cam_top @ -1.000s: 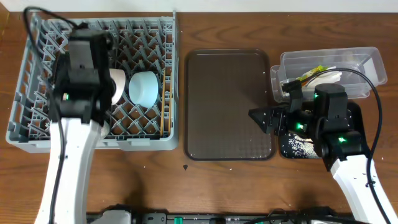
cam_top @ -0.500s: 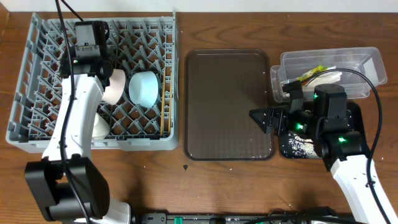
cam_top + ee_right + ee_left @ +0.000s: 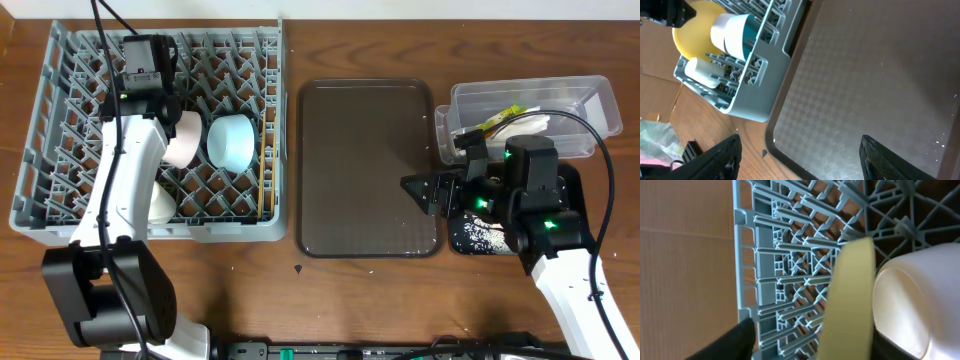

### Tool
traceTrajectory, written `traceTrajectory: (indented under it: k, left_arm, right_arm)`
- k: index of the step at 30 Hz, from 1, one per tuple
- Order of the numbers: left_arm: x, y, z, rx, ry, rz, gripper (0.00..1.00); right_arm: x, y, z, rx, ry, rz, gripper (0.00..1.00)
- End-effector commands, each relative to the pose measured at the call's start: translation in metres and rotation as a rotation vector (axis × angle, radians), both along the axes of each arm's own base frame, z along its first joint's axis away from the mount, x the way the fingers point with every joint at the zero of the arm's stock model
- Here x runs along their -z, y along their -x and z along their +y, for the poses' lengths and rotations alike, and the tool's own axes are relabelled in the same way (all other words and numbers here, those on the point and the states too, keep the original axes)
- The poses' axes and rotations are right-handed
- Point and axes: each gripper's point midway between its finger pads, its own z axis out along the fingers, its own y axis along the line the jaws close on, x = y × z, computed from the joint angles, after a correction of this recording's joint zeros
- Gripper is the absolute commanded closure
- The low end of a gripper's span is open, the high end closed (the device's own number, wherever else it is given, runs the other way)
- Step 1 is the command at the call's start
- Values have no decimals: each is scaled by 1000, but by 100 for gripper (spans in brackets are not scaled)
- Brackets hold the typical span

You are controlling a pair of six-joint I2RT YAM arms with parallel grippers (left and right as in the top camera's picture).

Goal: Sort waste into correct bins and load items into the dishwasher

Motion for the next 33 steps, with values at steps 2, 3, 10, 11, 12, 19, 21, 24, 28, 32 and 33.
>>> traceTrajectory:
  k: [2, 3, 10, 11, 12, 19, 21, 24, 28, 32, 33]
  left_arm:
    - [-52, 4, -15, -26, 42, -182, 16]
    - [-59, 5, -17, -29, 49, -207, 14]
    - [-116, 35, -61, -24, 178, -398, 10]
    - [-121, 41, -71, -12, 210, -410, 10]
    - [-124, 47, -79, -1, 240, -418, 10]
    - [-150, 127, -137, -38, 616, -495, 9]
    - [-156, 148, -151, -9, 726, -488, 9]
    - [-166, 165, -159, 41, 791, -500, 7]
    - [-180, 180, -156, 66, 810, -552, 4]
    - [-180, 180, -156, 66, 810, -552, 3]
    - [-180, 180, -156, 66, 809, -551, 3]
  right_arm:
    - [-6, -3, -4, 7, 6, -25, 27]
    - [-6, -3, -4, 7, 6, -26, 28]
    - [-4, -3, -18, 77, 87, 15, 32]
    - [-6, -3, -22, 97, 111, 21, 32]
    - [-10, -3, -26, 114, 135, 26, 32]
    - [-103, 3, -36, 134, 214, -180, 29]
    - [-128, 8, -36, 143, 198, -252, 24]
    - [-149, 16, -37, 153, 181, -317, 1]
    - [-163, 31, -34, 136, 144, -358, 1]
    - [-161, 35, -31, 141, 105, -315, 1]
    - [-157, 36, -33, 148, 118, -301, 1]
